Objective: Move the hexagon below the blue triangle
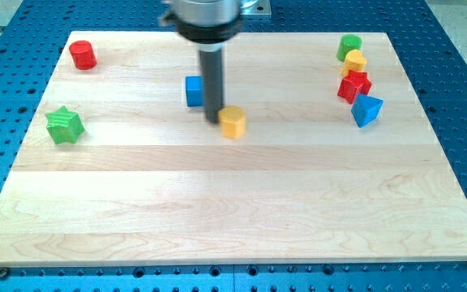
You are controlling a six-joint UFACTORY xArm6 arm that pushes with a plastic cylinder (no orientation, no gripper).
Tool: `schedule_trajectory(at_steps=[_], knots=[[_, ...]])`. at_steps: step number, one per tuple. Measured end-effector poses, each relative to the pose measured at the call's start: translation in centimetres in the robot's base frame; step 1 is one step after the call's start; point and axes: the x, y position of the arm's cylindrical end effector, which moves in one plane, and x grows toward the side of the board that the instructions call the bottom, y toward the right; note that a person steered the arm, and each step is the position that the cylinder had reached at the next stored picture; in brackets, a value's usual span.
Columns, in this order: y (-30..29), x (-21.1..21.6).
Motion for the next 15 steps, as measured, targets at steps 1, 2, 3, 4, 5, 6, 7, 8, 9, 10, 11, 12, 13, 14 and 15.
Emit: schedule_trajectory(at_steps=[1,2,3,4,5,6,7,8,9,10,11,12,13,14,15], knots=[[6.0,0.8],[1.3,0.5],[0.8,1.6],[2.0,3.9],[0.7,5.6],[5.7,6.1],[12.5,5.4],[10.8,6.7],[10.9,9.2],[15.1,9.2],[18.6,7.6],[17.9,7.3],[14.6,8.0],[13.1,7.1],[12.2,3.8]])
